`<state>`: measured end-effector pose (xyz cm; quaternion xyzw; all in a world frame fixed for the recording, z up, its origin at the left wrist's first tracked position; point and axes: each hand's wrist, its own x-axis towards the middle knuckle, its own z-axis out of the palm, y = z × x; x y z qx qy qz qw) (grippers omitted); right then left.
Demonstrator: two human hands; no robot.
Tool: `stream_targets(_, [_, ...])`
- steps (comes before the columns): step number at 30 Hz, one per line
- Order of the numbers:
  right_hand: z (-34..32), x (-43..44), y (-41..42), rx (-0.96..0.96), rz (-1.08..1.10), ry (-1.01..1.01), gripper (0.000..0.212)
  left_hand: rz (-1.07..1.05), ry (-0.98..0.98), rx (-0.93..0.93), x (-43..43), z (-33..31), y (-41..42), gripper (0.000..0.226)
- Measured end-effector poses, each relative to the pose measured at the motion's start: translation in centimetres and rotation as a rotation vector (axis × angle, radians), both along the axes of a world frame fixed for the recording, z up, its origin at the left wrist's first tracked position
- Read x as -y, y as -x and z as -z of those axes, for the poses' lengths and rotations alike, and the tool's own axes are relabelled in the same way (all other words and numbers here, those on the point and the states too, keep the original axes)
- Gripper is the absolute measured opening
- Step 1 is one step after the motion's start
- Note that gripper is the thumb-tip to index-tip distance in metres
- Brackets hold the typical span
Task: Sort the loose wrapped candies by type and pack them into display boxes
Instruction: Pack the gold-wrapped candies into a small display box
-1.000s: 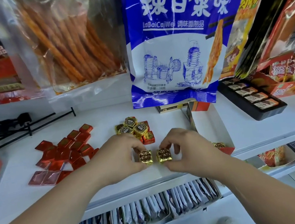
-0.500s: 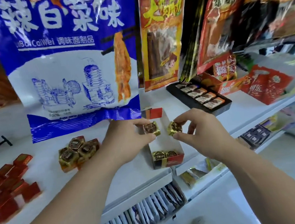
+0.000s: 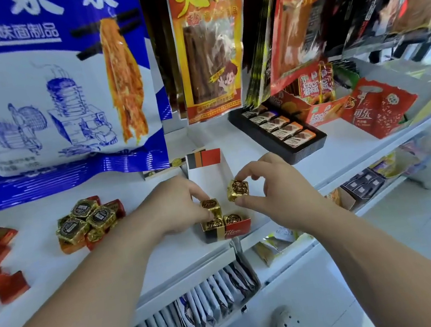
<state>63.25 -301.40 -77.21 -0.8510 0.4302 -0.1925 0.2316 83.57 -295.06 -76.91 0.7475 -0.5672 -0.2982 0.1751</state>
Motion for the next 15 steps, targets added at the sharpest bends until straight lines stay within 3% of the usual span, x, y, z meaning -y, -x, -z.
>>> stream_targets(9, [0.7, -0.1, -2.1, -0.079, 0.031, 0.007, 0.037, -0.032, 0.023, 0.009, -0.1, 1.0, 0.3, 0.029])
stream_targets(15, [1.2, 0.4, -2.5, -0.166, 0.060, -0.110, 0.041, -0.061, 0.052, -0.020, -0.2, 1.3, 0.3, 0.027])
